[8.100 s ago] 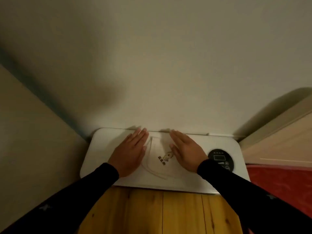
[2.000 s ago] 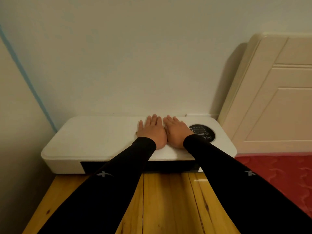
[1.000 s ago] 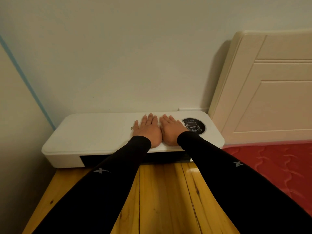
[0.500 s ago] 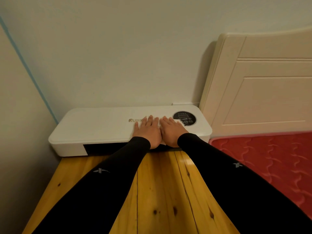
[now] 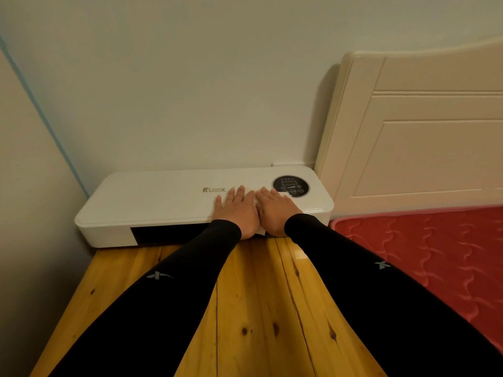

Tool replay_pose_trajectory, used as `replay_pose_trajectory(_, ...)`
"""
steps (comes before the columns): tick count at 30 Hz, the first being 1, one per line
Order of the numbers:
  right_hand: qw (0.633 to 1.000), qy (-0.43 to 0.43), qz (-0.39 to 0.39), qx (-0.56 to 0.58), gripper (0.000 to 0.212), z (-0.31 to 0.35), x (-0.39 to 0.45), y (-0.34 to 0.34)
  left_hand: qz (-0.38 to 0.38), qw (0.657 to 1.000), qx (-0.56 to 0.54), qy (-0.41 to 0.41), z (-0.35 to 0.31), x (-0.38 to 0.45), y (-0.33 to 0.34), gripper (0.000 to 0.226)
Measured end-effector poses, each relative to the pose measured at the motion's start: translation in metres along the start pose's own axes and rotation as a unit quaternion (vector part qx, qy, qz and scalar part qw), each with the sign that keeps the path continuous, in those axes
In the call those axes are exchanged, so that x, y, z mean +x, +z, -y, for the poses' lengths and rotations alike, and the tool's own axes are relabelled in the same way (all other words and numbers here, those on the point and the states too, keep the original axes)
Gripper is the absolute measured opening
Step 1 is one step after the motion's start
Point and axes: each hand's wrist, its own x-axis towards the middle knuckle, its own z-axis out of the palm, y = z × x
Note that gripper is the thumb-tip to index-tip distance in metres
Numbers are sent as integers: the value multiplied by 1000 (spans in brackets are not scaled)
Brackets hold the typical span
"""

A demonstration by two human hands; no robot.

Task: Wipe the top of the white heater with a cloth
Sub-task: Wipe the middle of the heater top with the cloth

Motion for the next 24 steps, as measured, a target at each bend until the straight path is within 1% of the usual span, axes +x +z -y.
replay_pose_trajectory(7, 1000, -5, -7, 8, 59, -8, 7, -2, 10, 1000, -1, 5, -3, 10, -2, 59)
replay_pose_trajectory(15, 1000, -10, -3, 6, 71, -18, 23, -7, 20, 1000, -1, 10, -4, 33, -1, 61)
replay_pose_trajectory(21, 1000, -3, -10, 0, 63, -28, 41, -10, 27, 1000, 2, 4, -9, 53, -4, 62)
replay_pose_trajectory(24, 1000, 2, -8, -3, 63, -33, 53, -11, 27, 1000, 5, 1, -9, 64, -3, 62)
